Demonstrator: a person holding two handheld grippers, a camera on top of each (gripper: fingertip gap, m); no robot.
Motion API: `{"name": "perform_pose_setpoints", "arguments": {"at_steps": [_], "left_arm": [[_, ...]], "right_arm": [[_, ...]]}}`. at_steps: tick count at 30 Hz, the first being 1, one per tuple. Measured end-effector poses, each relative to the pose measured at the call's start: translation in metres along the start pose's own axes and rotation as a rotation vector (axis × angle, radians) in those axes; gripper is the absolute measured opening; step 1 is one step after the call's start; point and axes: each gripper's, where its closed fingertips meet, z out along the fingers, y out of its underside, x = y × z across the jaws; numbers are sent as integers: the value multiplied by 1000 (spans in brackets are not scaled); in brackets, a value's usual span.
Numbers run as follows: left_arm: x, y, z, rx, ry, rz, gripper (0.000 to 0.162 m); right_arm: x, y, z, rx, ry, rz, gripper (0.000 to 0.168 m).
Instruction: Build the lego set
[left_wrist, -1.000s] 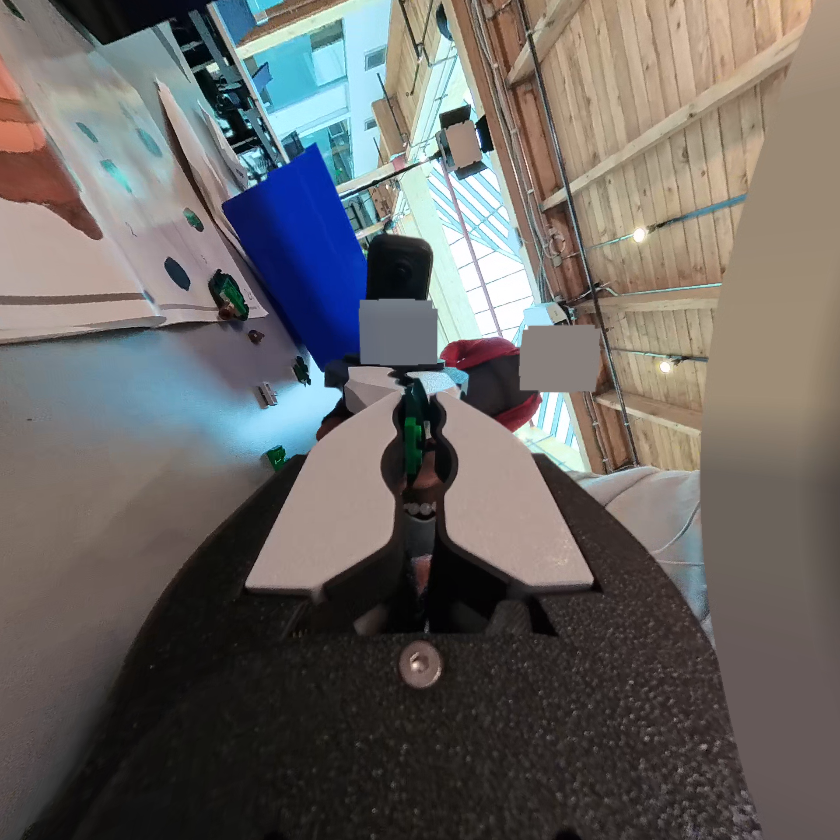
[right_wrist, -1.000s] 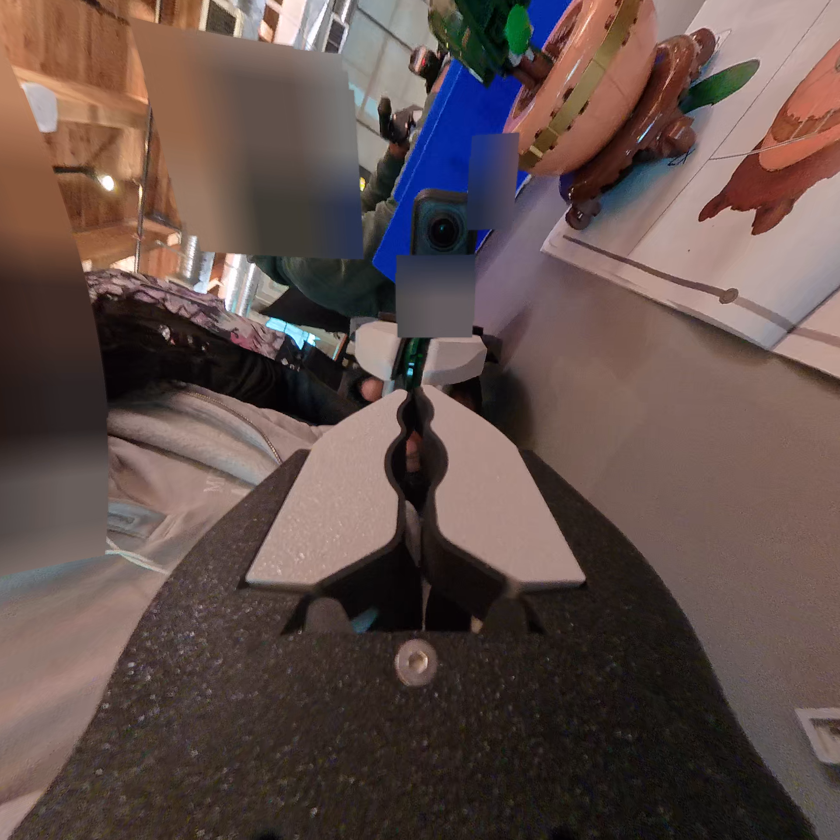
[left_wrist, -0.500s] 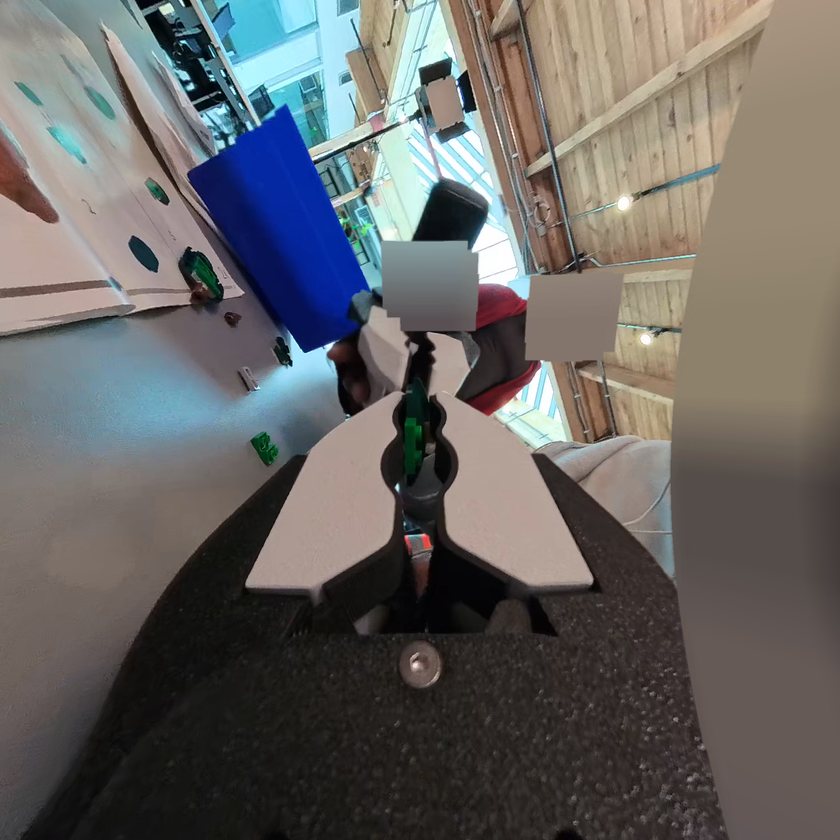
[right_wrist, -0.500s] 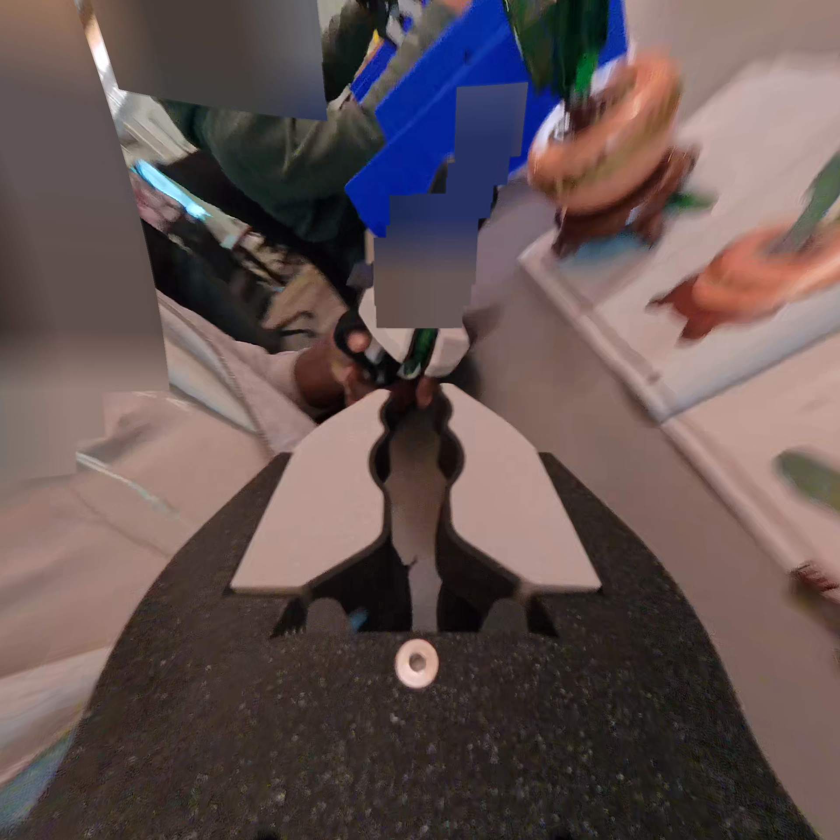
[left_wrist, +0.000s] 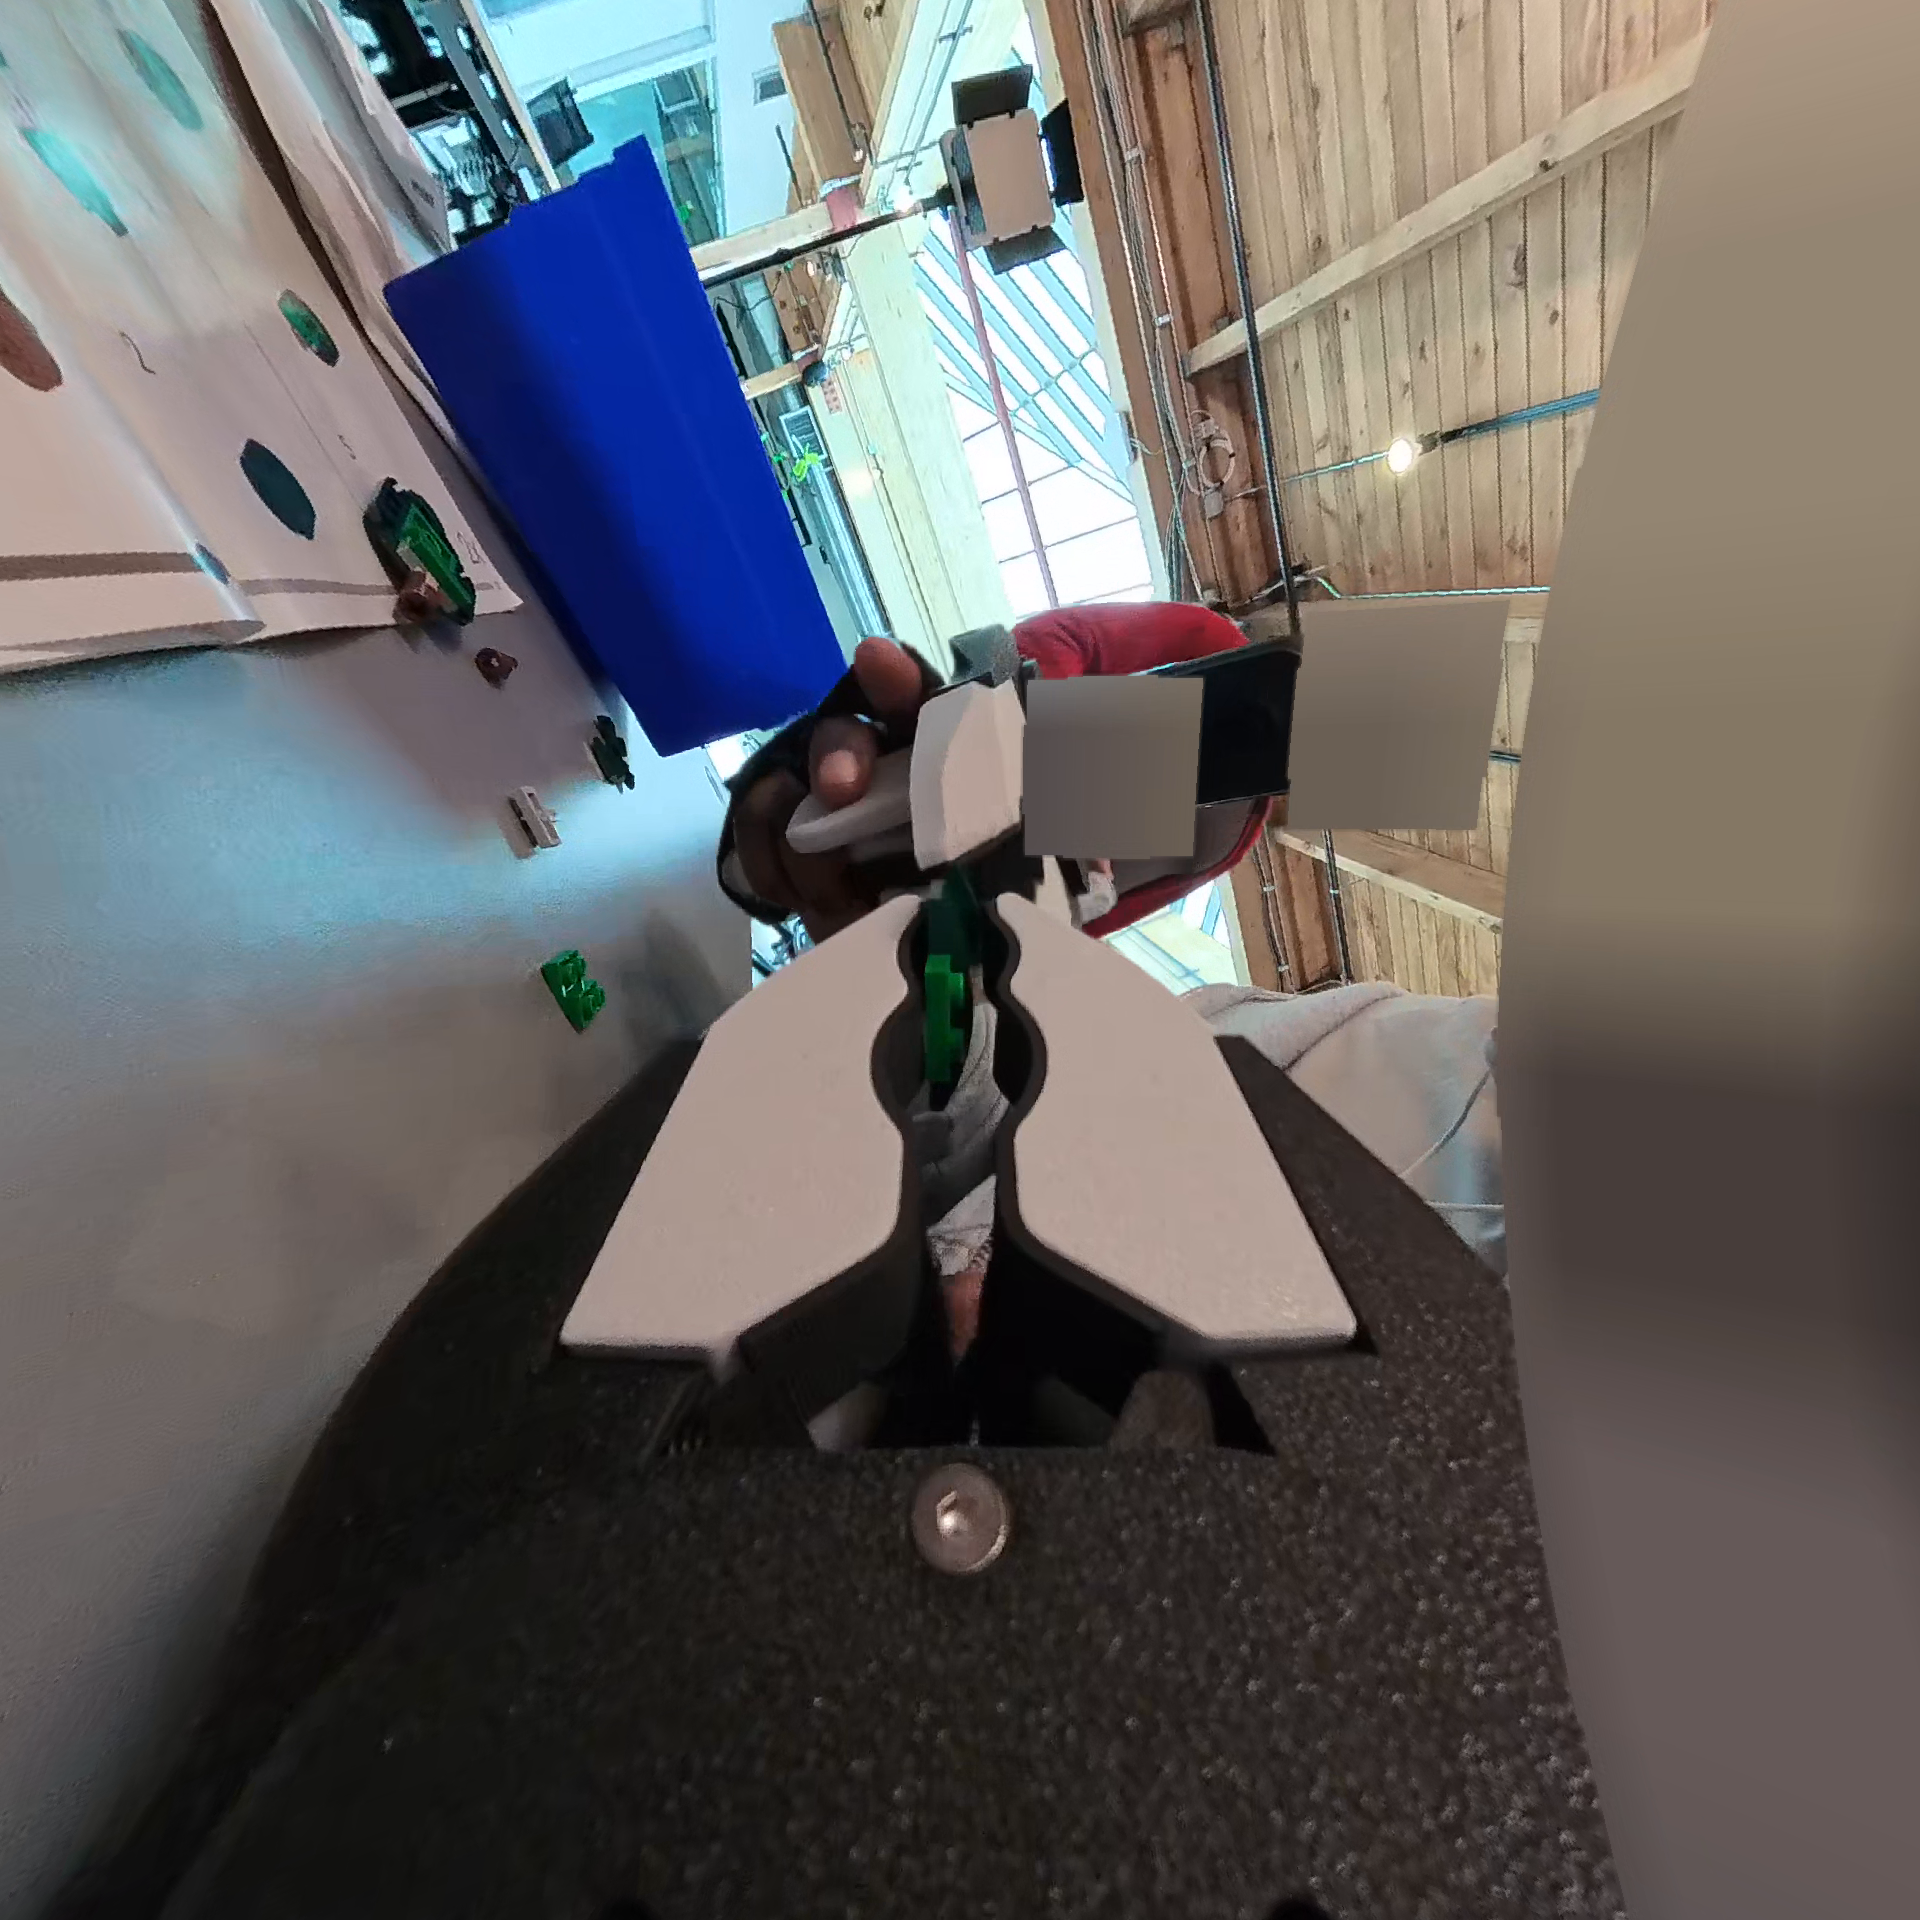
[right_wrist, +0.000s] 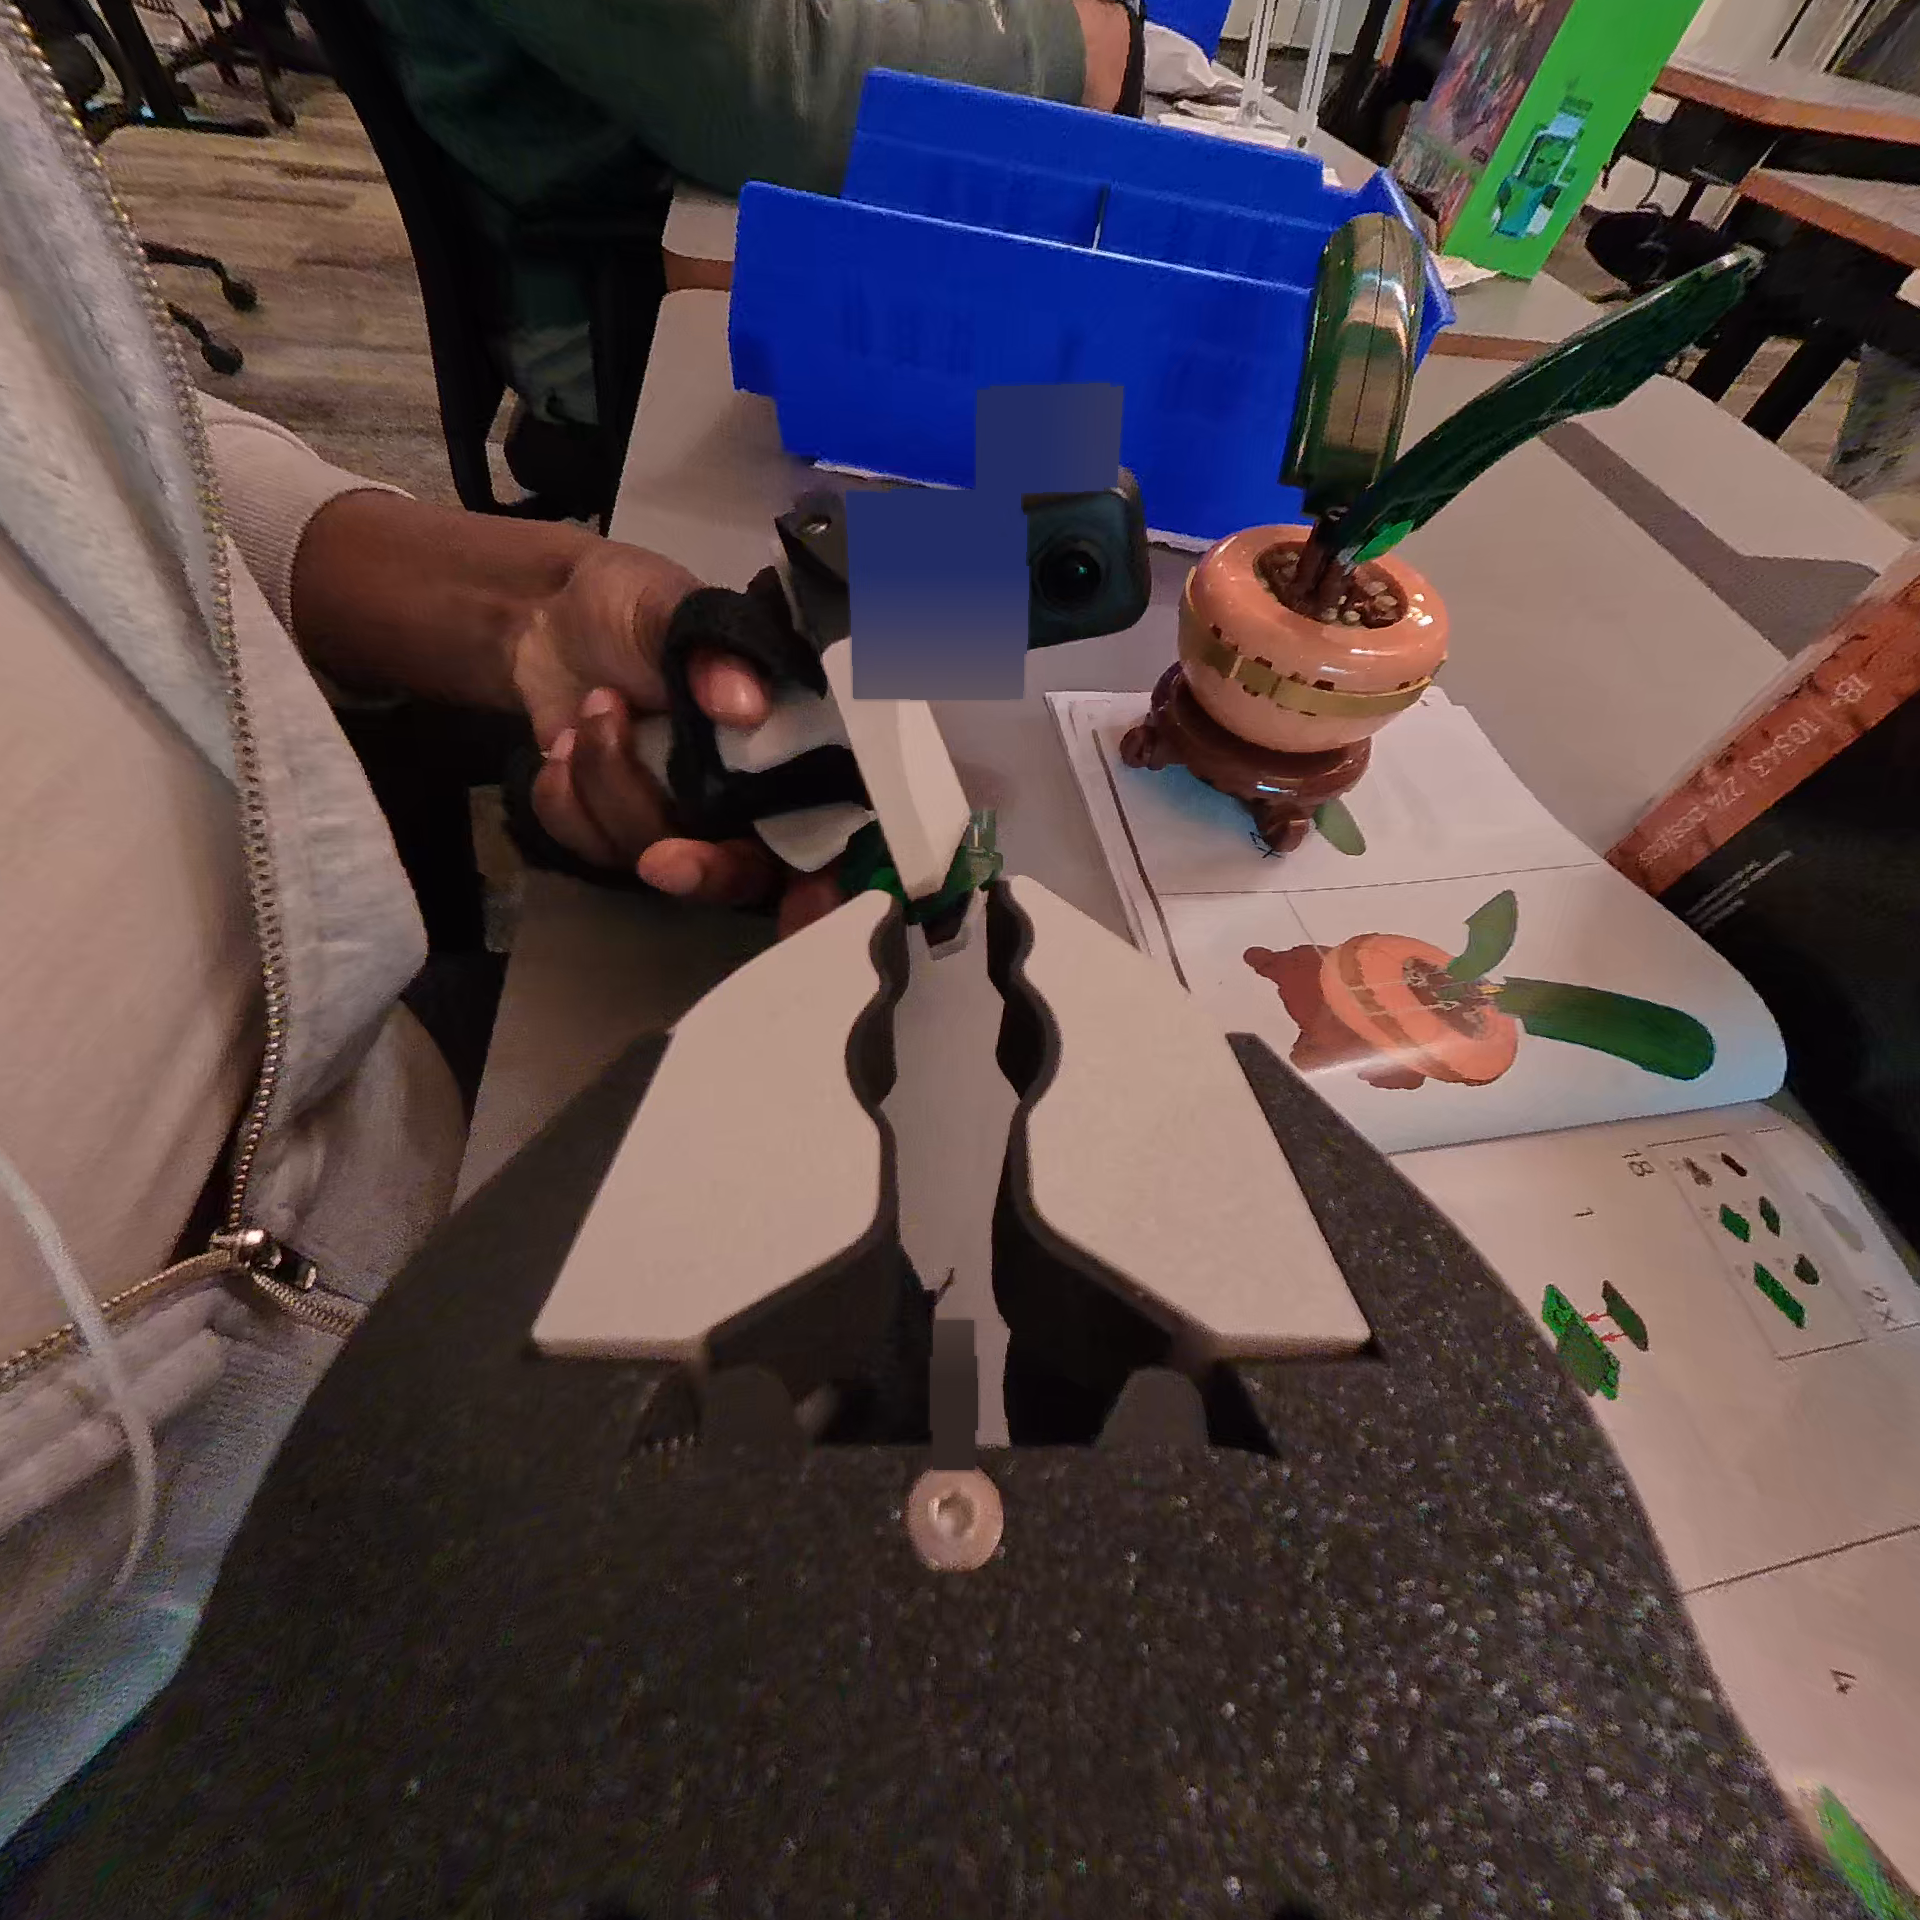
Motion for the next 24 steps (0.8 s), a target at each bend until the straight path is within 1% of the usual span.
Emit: {"name": "perform_pose_setpoints", "arguments": {"at_steps": [5,12,15,21,24], "left_arm": [[-2,3,1,-24,-8,-16,7],[-5,2,3,-29,-22,-32,8],[-6,2,3,-29,-25,-32,8],[-12,2,5,-37,-64,-41,7],[-13,2,5,-41,-72,-29,6]], "right_arm": [[-1,3,-1,-19,-30,-31,13],[1,9,0,-88,-49,-58,13],[1,9,0,-103,-41,-91,13],[2,15,0,-196,-10,-213,12],[3,16,-1,-205,-10,-201,12]]}}
